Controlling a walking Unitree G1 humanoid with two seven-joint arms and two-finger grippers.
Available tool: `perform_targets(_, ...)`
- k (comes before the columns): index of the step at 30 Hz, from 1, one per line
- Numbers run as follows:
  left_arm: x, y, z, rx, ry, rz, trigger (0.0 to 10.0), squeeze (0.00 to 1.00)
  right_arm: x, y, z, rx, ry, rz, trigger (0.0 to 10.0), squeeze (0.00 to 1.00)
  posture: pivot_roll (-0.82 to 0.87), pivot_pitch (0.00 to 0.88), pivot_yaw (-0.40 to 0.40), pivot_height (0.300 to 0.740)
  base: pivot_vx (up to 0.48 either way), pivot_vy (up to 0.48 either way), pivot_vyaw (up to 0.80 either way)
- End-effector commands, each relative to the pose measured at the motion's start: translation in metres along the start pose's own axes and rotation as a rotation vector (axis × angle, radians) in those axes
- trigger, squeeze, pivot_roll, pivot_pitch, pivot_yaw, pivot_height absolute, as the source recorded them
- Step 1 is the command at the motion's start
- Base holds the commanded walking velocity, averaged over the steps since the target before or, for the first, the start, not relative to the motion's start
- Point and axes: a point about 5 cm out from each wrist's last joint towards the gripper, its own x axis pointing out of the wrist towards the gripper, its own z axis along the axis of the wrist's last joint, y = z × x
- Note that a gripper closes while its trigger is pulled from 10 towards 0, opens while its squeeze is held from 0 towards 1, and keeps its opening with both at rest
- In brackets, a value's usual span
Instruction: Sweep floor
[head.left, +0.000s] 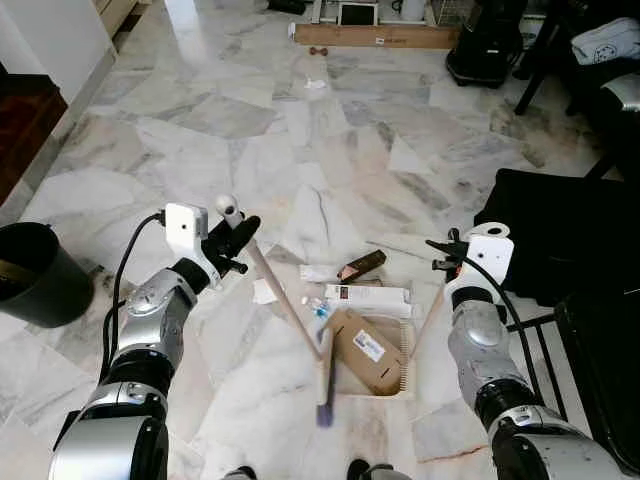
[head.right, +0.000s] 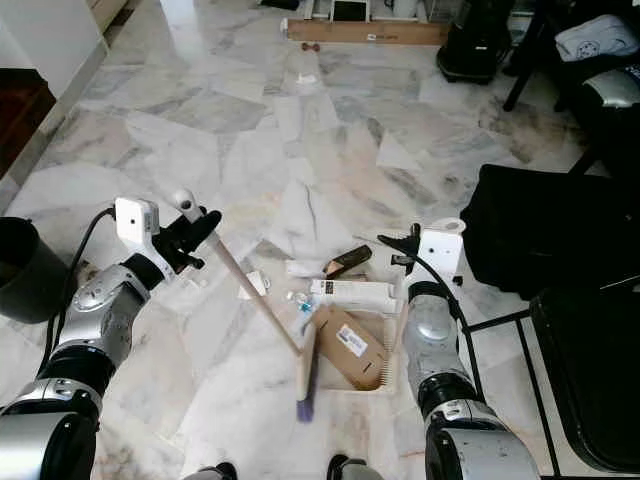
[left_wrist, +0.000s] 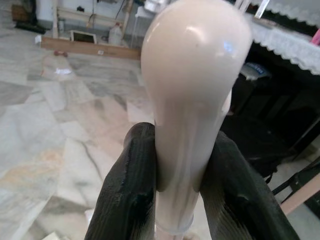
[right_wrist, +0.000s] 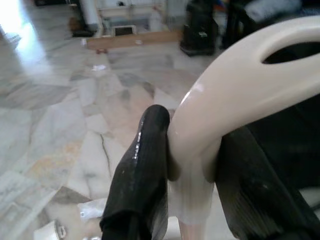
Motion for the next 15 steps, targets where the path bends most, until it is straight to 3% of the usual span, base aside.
perform_targets(1, 0.006, -0.001, 0.013, -0.014, -0.060, -0.022, 10.0, 0.00, 0.004, 0.002, 0.007, 0.088, -0.015, -0.009, 10.0, 0.00, 0.00, 0.195, -0.007, 0.740, 0.000, 0.000, 0.00)
perform_targets(15, 0.003, 0.003, 0.029, 0.023, -0.086, -0.034, 10.0, 0.00, 0.004, -0.005, 0.008, 0.157, -0.027, -0.004, 10.0, 0.00, 0.01, 0.174, 0.007, 0.740, 0.000, 0.000, 0.00)
